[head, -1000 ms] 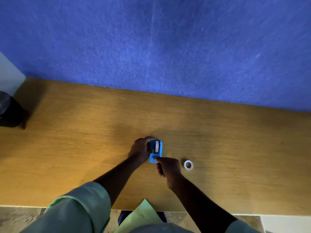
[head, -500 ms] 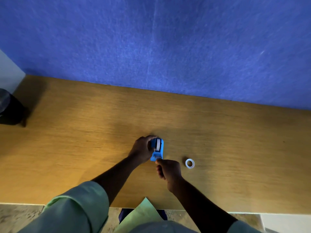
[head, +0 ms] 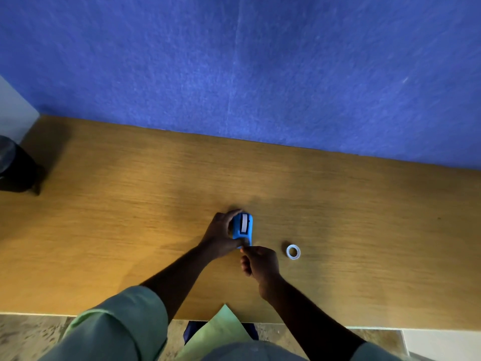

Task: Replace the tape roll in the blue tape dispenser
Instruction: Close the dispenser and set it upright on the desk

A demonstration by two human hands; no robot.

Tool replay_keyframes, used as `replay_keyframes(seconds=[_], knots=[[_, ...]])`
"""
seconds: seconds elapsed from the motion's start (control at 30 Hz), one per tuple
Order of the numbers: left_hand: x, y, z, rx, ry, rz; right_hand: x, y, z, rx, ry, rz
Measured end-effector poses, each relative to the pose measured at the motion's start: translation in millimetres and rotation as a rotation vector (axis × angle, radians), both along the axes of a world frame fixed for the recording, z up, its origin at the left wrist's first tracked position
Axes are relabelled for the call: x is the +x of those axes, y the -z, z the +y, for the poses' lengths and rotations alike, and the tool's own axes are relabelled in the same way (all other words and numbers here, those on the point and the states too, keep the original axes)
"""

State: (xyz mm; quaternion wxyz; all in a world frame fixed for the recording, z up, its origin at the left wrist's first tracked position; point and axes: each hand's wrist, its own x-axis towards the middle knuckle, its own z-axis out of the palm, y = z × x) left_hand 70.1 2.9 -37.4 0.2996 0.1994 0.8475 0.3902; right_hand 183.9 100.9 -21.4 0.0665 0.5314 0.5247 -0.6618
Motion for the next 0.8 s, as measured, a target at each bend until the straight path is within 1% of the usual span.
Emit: replay_keyframes(seconds=[0.1, 0.27, 0.43, 0.53, 0.67, 0.8], knots=[[0.2, -1.0, -0.8, -0.001, 0.009, 0.01, 1.0, 0.6, -0.1, -0.005, -0.016, -0.001], [-0.2, -4.2, 0.2, -0.019, 0.012, 0.008, 6.1, 0.5, 1.4, -0.023, -0.056, -0.053], [2.3, -7.6, 0.8, -0.056, 0.019, 0.01, 5.9, 2.4, 9.0, 0.045, -0.058, -0.077], [5.6, -10.0, 4.2, -0.099, 0.013, 0.005, 1.1, 2.4, 17.8, 0.081, -0.056, -0.058], [13.8, -13.6, 6.8, -0.137, -0.048, -0.057, -3.9, -1.7, 27.5, 0.114, -0.062, -0.042], [18.9, -15.6, 2.9, -0.102, -0.082, -0.129, -8.8, -5.7, 34.5, 0.126, -0.069, -0.038]])
